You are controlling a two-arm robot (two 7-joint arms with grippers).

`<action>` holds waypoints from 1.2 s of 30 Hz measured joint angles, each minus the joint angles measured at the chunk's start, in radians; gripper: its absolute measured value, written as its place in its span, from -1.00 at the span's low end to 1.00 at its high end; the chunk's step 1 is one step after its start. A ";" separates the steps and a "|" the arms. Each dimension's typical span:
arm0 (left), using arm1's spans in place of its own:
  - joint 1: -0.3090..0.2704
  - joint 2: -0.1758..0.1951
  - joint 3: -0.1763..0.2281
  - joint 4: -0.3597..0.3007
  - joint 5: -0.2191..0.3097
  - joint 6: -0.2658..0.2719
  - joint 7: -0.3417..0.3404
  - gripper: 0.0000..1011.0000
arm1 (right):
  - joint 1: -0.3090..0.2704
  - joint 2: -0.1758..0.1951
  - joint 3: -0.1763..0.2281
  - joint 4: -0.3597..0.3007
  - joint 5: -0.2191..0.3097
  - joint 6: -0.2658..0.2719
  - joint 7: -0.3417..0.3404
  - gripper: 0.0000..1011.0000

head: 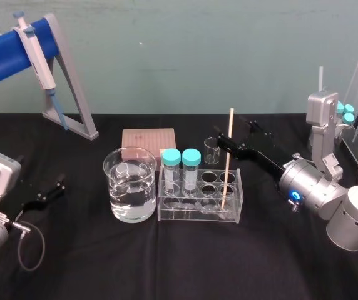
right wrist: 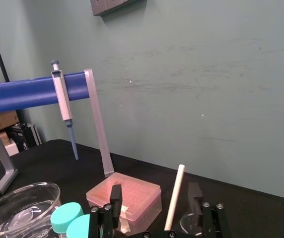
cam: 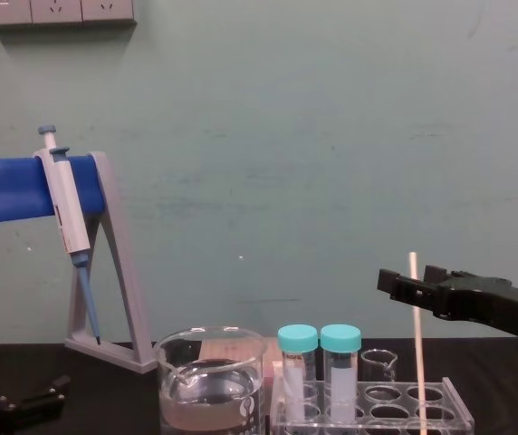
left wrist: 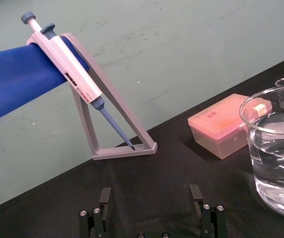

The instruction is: Hold the thermometer with one hand and immerse one end into the beaker, then reinsert it into the test tube rack.

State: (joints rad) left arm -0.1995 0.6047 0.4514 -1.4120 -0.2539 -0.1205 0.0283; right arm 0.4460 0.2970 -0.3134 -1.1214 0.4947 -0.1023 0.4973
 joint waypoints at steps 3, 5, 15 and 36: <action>0.000 0.000 0.000 0.000 0.000 0.000 0.000 0.99 | 0.000 -0.001 0.001 0.000 -0.001 -0.001 0.000 0.78; 0.000 0.000 0.000 0.000 0.000 0.000 0.000 0.99 | 0.001 -0.002 0.002 0.000 -0.002 -0.001 0.000 0.89; 0.000 0.000 0.000 0.000 0.000 0.000 0.000 0.99 | -0.035 -0.001 0.047 -0.094 -0.047 -0.049 -0.104 0.98; 0.000 0.000 0.000 0.000 0.000 0.000 0.000 0.99 | -0.106 -0.090 0.107 -0.051 -0.310 -0.039 -0.481 0.98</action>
State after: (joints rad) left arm -0.1995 0.6047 0.4514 -1.4120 -0.2539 -0.1205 0.0283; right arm 0.3404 0.2072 -0.2064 -1.1728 0.1849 -0.1409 0.0161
